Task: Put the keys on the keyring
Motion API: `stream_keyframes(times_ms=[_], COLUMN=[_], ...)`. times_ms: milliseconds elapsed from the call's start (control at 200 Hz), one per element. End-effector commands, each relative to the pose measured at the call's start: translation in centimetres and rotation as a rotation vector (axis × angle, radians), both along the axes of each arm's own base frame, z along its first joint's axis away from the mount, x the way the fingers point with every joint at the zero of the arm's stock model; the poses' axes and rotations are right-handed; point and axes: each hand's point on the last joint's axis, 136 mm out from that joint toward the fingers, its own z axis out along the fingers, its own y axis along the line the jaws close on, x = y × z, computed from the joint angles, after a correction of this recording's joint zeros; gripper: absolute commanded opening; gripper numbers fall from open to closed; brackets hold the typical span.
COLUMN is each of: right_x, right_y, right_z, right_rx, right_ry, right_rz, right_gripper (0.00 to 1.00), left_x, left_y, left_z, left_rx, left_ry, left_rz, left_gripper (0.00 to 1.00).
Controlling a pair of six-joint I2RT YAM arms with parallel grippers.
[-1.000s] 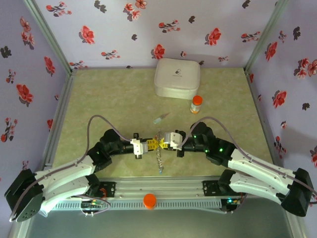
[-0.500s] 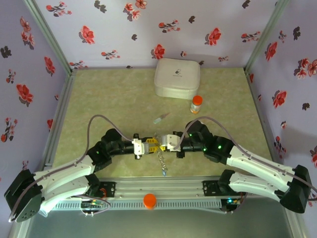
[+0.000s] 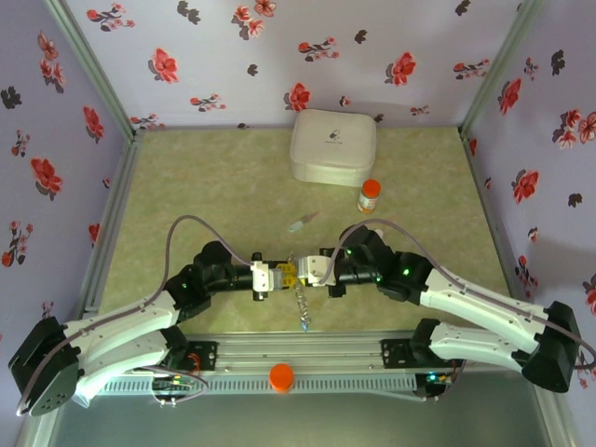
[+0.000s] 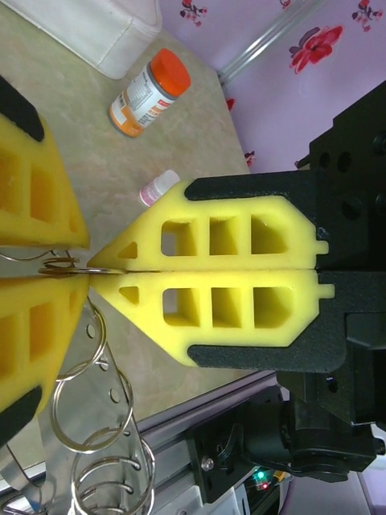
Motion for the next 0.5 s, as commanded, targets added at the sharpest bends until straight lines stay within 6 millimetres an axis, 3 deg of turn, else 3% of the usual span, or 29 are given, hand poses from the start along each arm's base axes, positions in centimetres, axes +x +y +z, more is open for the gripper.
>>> stream_keyframes(times_ms=[0,170,225,255,385,495], right_x=[-0.6,-0.2,0.2,0.5,1.9,4.4], right_y=[0.6,0.4,0.1,-0.2,-2.0,-3.5], right_z=[1.2,1.0,1.2,1.4,2.1,3.0], right_rx=[0.018,0.019,0.052,0.082,0.231,0.402], right_ry=[-0.019,-0.024,-0.023,-0.02,0.061,0.135], right_rz=[0.038,0.006,-0.038,-0.062,-0.182,-0.38], right_gripper=[0.0,0.0,0.22,0.28,0.34,0.42], left_x=[0.2,0.1,0.1,0.2,0.9,2.6], left_y=[-0.6,-0.5,-0.4,-0.4,0.1,0.9], left_z=[2.3,2.4,2.3,2.2,1.6,2.0], left_rx=[-0.047,-0.043,-0.04,-0.038,-0.035,-0.074], left_ry=[-0.056,-0.071,-0.075,-0.077,-0.076,0.0], left_rz=[-0.007,-0.012,-0.007,0.0,0.055,0.193], left_gripper=[0.1,0.0,0.0,0.0,0.0,0.0])
